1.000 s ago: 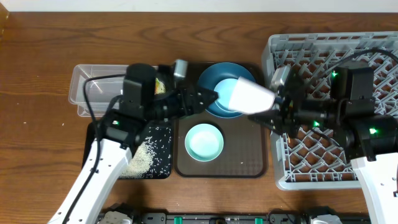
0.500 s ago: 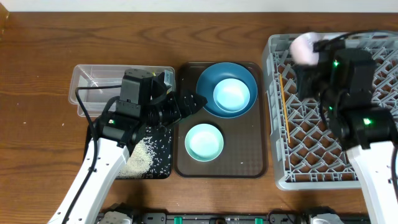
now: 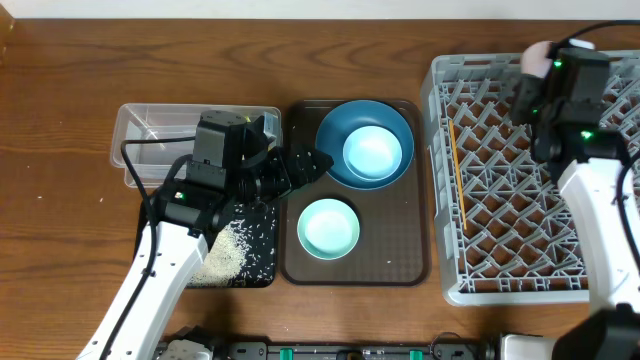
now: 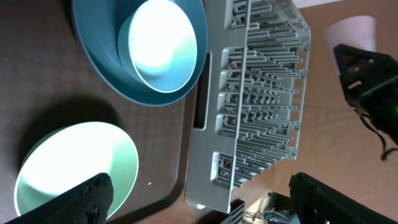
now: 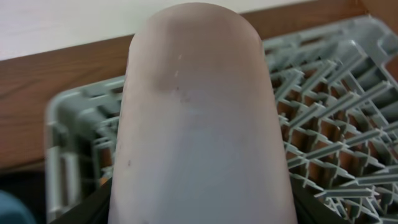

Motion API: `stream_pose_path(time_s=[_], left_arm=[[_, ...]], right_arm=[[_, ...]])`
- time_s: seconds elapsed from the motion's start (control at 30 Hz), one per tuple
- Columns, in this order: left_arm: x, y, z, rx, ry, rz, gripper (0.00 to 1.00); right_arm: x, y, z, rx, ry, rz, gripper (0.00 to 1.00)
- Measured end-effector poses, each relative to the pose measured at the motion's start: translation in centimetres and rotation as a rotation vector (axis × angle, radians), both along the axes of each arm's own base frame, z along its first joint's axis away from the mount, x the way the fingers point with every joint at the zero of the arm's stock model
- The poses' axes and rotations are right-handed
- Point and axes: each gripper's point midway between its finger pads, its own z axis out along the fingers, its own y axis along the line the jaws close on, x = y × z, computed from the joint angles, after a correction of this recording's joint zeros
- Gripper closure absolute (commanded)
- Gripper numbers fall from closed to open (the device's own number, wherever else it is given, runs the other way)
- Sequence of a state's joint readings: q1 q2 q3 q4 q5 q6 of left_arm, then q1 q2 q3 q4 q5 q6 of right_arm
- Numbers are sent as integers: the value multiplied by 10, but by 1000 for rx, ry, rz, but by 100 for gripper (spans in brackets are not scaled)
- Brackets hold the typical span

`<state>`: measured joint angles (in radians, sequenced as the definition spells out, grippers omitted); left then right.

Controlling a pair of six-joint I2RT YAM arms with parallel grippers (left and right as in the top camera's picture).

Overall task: Sort waste into correct bins and load items into the dishwasher rack
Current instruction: 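Carry the pink cup with the right gripper and set it in the rack's back corner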

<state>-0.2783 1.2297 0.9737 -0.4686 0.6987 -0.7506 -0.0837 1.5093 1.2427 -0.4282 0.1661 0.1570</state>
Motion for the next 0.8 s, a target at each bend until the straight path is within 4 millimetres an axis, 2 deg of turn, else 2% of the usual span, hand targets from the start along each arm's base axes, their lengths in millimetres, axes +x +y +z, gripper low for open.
stream_pose_path(time_s=[0.17, 0.37, 0.5, 0.8], left_arm=[[0, 0, 0, 0, 0, 0, 7], [0, 0, 0, 0, 0, 0, 7], [0, 0, 0, 0, 0, 0, 7], [0, 0, 0, 0, 0, 0, 6]], right_arm=[[6, -18, -34, 42, 67, -31, 70], [15, -21, -73, 67, 134, -33, 69], [18, -21, -83, 73, 150, -32, 69], [14, -42, -83, 80, 147, -77, 69]])
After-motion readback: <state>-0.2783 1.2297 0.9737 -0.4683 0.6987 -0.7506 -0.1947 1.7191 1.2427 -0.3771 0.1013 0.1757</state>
